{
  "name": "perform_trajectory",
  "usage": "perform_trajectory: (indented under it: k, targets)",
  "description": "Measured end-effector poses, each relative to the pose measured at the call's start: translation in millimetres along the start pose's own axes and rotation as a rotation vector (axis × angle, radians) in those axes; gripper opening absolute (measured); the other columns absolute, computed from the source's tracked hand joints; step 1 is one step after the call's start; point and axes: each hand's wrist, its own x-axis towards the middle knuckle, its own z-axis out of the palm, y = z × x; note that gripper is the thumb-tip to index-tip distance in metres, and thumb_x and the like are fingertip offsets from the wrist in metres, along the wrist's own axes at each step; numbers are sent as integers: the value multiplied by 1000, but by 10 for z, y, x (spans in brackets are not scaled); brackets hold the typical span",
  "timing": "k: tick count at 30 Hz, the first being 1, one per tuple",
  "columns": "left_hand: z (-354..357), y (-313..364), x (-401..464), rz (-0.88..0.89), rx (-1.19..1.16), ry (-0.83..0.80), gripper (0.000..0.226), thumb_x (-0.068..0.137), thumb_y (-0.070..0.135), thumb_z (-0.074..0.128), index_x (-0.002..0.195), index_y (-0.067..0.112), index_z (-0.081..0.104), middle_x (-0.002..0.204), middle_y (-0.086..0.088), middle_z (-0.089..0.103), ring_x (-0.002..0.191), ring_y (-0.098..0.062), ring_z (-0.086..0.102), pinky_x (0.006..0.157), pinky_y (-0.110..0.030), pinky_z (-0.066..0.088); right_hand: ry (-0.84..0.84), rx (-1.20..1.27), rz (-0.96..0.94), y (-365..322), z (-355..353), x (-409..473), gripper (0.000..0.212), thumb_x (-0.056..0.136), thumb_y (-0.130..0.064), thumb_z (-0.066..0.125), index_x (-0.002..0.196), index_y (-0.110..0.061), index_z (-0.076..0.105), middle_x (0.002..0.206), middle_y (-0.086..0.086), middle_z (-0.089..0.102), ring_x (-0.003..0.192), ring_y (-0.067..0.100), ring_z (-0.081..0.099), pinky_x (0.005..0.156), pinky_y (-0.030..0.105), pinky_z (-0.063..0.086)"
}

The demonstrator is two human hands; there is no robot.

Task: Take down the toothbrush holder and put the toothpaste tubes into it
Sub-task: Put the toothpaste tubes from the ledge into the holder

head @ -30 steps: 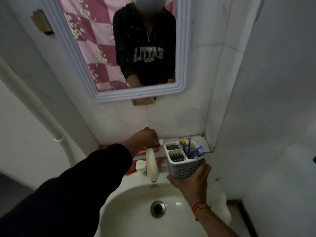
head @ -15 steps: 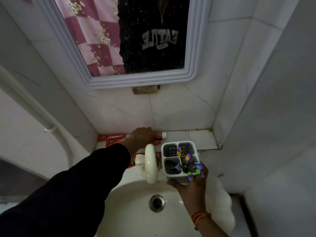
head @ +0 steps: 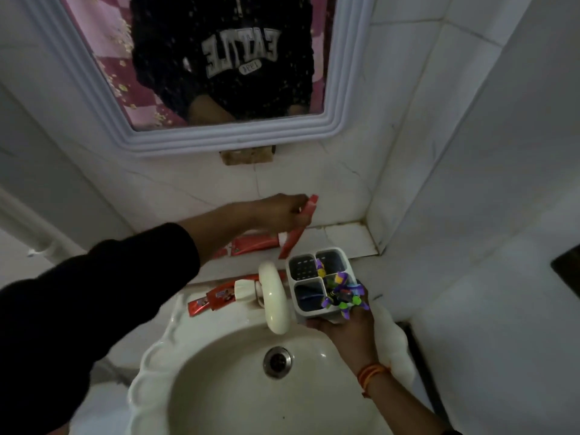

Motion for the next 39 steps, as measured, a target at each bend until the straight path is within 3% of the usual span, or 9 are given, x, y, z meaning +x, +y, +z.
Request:
perform_trajectory:
  k: [7,12,15,18,20,24,28,34,39]
  targets:
    - [45,555,189,-6,438,-360,27,93,29,70,113,11,73,96,-5,77,68,-13,73,72,-31,62,-6,11,-10,-88,35,4,94,50,-18,101,130,-13,53,125,-11,63,115,-13,57,95,7,49]
    - [201,602,315,-191,63,-429,54,98,50,53,106,1,74,102,-10,80,81,-24,80,71,-32,60,-9,50,-2,-66,45,6,91,51,-4,99,129,-6,53,122,-7,64,107,-21,56,85,-3,45]
    - [65,368,340,-189,-54,-277,53,100,50,50,103,4,75,98,-7,81,75,-22,78,63,-28,54,-8,67,4,-62,44,13,91,51,-5,99,129,-7,53,119,-15,63,106,-22,56,83,-4,45]
    - [81,-64,352,-148,334,-90,36,99,35,56,109,3,72,106,-11,76,95,-26,74,88,-36,59,-1,52,2,-86,38,11,93,49,-15,101,129,-12,53,120,-14,63,110,-19,56,85,-3,44]
    - [208,-402,369,-143,551,-50,39,95,30,62,123,3,64,123,-15,65,110,-31,66,93,-38,56,-1,52,6,-99,30,10,94,48,-20,101,129,-14,53,122,-13,64,111,-17,57,87,-2,45]
    - [468,-874,400,-122,667,-61,37,91,22,65,123,4,62,126,-17,61,118,-33,61,95,-40,53,-11,64,20,-97,25,12,96,49,-18,101,131,-13,51,124,-12,63,113,-15,57,87,0,47]
    - [611,-991,417,-31,801,42,34,95,32,57,118,8,66,121,-14,61,117,-31,58,82,-38,53,-12,79,30,-89,16,21,97,49,-15,101,131,-14,51,125,-11,63,114,-13,58,86,1,48]
    - [366,-535,340,108,450,44,61,95,40,60,148,17,40,128,-13,48,94,-32,64,85,-36,54,-19,71,46,-117,-23,16,95,48,-13,101,129,-12,52,123,-9,65,112,-11,60,87,2,49]
    - [-107,366,313,80,417,-127,61,73,52,82,125,26,62,110,6,67,90,-15,72,91,-37,58,-31,83,45,-133,-18,19,94,49,-10,101,128,-14,51,121,-15,63,110,-16,58,88,2,49]
